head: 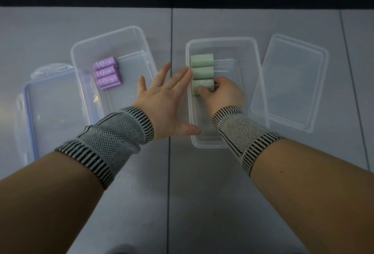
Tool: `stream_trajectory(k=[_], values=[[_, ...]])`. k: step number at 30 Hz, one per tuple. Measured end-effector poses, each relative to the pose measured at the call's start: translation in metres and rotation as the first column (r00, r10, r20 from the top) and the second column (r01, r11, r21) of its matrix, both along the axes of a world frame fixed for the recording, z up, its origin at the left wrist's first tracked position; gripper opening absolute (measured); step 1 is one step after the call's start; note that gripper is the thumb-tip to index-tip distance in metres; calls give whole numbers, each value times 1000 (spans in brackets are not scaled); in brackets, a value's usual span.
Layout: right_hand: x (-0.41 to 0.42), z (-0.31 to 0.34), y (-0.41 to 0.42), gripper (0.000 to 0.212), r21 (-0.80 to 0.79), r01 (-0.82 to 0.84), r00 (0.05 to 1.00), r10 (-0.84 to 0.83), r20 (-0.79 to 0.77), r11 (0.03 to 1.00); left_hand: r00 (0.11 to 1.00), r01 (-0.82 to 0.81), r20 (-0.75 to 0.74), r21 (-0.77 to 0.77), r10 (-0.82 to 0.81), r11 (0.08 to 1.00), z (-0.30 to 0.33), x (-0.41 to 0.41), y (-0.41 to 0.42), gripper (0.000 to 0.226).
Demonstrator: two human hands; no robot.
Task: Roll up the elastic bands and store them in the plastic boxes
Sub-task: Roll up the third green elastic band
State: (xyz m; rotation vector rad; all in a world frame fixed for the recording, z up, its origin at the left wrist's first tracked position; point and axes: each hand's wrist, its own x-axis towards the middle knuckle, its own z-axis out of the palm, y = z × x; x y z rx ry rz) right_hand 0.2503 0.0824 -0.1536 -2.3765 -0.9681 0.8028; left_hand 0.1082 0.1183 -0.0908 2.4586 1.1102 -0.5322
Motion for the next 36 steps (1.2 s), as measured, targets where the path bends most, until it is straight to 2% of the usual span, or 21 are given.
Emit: stream_trajectory(k=[4, 9, 13, 19, 24, 36], values=[[1, -2, 1, 43, 13, -13, 1000, 13, -15, 1000, 1000, 3, -4, -2, -3, 1000, 0, 1, 0, 126], [6, 3, -1, 30, 20, -123, 991, 124, -44, 992, 1000, 9, -17, -4, -9, 1000, 1, 1, 0, 126], [7, 4, 2, 29, -29, -160, 987, 160, 2, 987, 1000, 12, -25, -7, -12, 1000, 2, 1, 1, 125], [9, 6, -2, 46, 9, -110, 987, 111, -118, 994, 999, 2, -34, -2, -2, 1000, 2, 1, 0, 125], [12, 4, 2, 56, 13, -191, 979, 191, -70, 982, 1000, -2, -23, -6, 2, 1000, 1, 1, 0, 125], [12, 16, -9, 55, 38, -169, 980, 172, -101, 985, 999, 0, -40, 1, 0, 1000, 3, 2, -1, 126]])
